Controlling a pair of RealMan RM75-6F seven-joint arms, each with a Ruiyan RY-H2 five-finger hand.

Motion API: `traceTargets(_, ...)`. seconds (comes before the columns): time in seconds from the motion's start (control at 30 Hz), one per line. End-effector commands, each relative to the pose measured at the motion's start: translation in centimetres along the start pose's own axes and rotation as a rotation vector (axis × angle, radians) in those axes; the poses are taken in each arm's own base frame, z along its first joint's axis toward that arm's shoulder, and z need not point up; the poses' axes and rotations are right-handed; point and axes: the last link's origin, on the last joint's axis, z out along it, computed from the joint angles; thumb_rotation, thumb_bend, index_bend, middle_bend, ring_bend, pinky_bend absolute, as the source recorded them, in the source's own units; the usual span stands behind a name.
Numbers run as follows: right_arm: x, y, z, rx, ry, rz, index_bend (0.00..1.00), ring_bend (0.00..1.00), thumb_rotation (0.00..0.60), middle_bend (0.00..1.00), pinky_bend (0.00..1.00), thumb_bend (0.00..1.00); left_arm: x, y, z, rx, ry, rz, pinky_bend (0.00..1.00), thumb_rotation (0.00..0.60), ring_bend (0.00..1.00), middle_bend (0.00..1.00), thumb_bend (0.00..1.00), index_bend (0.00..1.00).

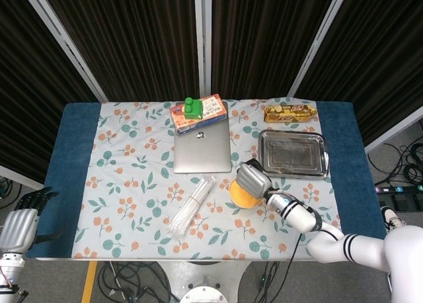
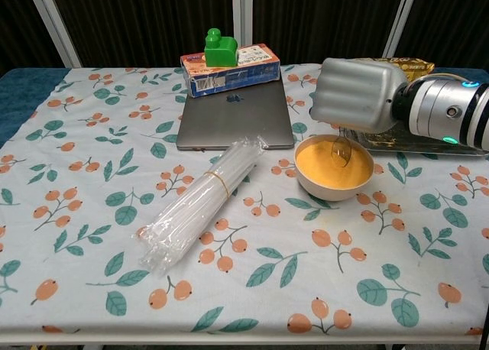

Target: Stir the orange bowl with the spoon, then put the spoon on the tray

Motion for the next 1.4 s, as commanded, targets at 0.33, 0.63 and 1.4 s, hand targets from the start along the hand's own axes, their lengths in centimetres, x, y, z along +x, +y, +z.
traceTargets(0.33, 1.9, -0.6, -0.4, -0.002, 0.056, 0.111, 0.89, 1.00, 0.600, 1.00, 1.00, 0.47, 0.1, 0.0, -0.2, -0.002, 0.005, 0.000, 0.14, 0.600, 0.15, 0.22, 0.00, 0.26)
traceTargets(0.63, 1.8, 0.3, -1.6, -0.028, 0.052, 0.129, 0.89, 1.00, 0.600, 1.00, 1.00, 0.47, 0.3, 0.2, -0.3, -0.011, 0.012, 0.005, 0.14, 0.600, 0.15, 0.22, 0.00, 0.26)
traceTargets(1.4, 1.6, 0.7, -0.3, 0.041, 0.061, -0.213, 0.90, 1.00, 0.600, 1.00, 1.00, 0.47, 0.1, 0.2, -0.6, -0.013, 0.010, -0.004, 0.14, 0.600, 0.15, 0.22, 0.00, 0.26)
